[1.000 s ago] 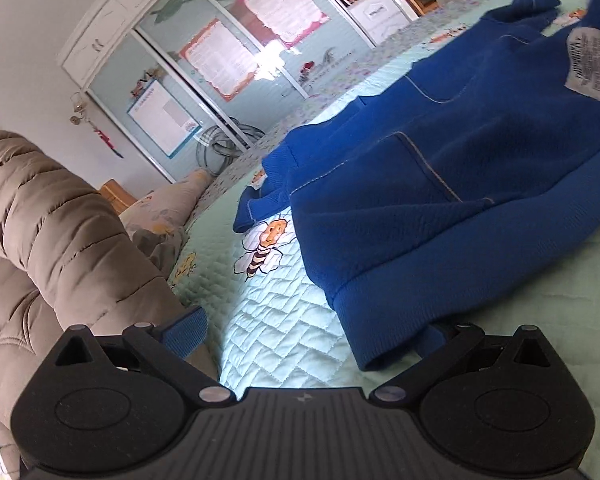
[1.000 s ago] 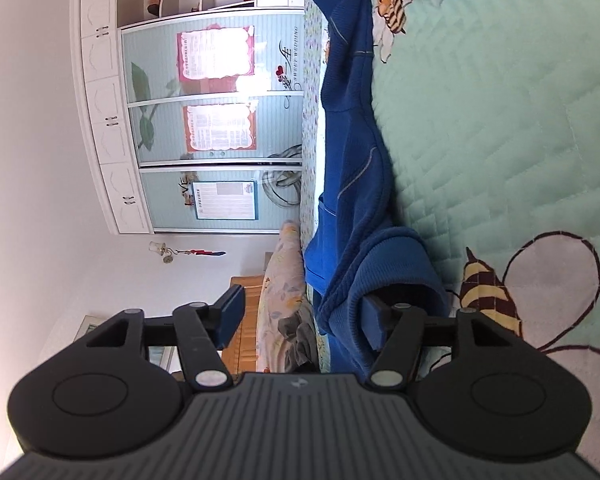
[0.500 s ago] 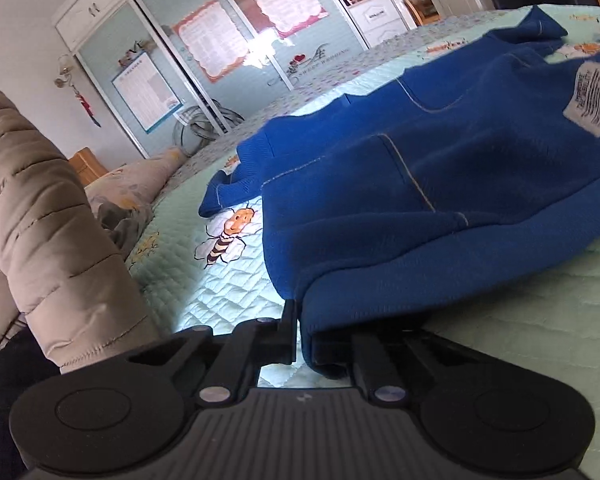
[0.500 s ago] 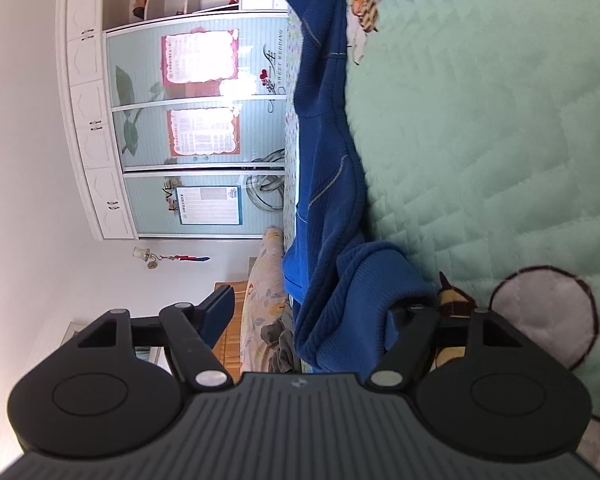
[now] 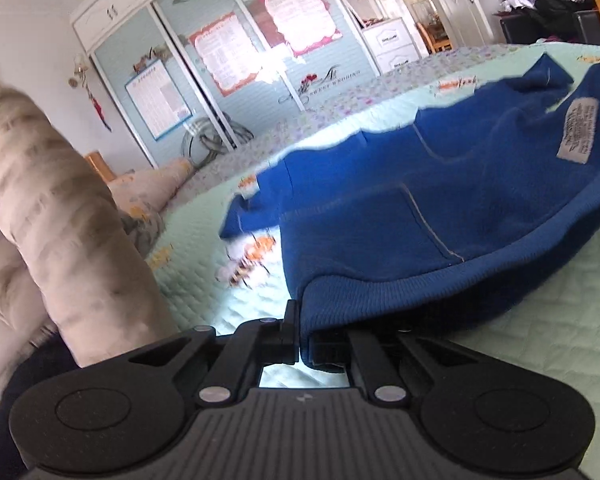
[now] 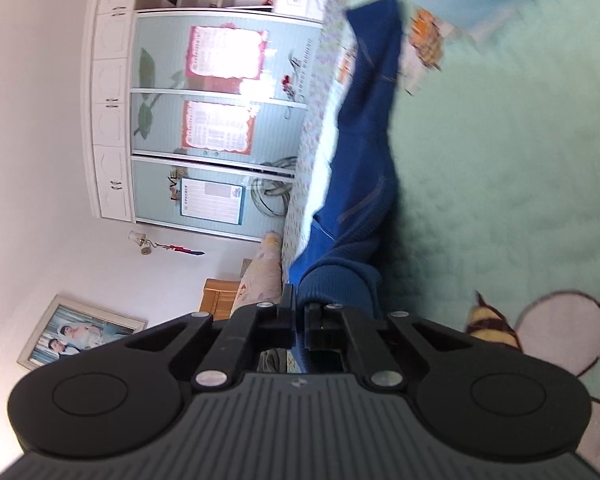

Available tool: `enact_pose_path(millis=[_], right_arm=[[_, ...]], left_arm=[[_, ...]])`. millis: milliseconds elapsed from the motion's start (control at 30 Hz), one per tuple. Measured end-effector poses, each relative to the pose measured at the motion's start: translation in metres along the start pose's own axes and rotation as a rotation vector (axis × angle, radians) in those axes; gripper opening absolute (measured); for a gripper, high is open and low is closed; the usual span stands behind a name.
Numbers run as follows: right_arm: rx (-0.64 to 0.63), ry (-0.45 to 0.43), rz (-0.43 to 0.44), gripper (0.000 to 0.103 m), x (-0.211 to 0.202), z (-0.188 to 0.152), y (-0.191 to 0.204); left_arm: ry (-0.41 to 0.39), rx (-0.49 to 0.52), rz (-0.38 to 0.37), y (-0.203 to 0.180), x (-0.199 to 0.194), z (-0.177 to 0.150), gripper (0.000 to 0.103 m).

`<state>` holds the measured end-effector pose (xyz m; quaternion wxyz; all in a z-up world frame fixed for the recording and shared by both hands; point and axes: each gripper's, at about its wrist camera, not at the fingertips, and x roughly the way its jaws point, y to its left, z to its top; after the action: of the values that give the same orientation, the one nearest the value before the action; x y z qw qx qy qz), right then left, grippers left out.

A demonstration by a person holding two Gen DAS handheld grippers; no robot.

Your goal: Fold clothes

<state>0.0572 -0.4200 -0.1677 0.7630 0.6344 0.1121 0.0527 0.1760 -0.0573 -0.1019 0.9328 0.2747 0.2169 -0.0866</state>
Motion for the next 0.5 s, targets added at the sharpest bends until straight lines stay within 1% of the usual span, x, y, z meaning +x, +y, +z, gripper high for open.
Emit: enact_pose_path(millis=[33,167,233,333,367,433,467,500], right_arm=[[-0.025,-0.007,-0.002,0.005,-0.003,0.001,0.009],[-0.200,-0.041,-0.031,0.003,-0.017,0.004,0.061],[-0.183,-0.027,-0.042,0.001,-0.020,0.005,0.059],[-0.159,-0.007,-0.060,0.002,-0.024,0.006,0.057],[-0.143,0.005,-0.066,0.006,-0.025,0.005,0.054],[-0.063,0.063,-0.068,0.007,-0.027,-0.006,0.025],[-0.039,0.087,-0.066,0.014,-0.028,-0.015,0.013],[-0.041,0.111,-0.091,0.031,-0.029,-0.023,0.004]], left_arm=[[-0.010,0.006,-0.001,0.004,-0.008,0.006,0.003],[-0.053,0.001,0.003,0.024,-0.037,0.031,0.003],[-0.041,-0.011,-0.004,0.033,-0.042,0.038,0.004],[0.016,-0.020,-0.031,0.030,-0.033,0.024,0.006],[0.040,-0.024,-0.042,0.026,-0.028,0.017,0.006],[0.068,-0.019,-0.051,0.017,-0.022,0.003,0.006],[0.078,-0.018,-0.049,0.013,-0.019,-0.003,0.006],[0.086,-0.024,-0.046,0.012,-0.018,-0.006,0.006]])
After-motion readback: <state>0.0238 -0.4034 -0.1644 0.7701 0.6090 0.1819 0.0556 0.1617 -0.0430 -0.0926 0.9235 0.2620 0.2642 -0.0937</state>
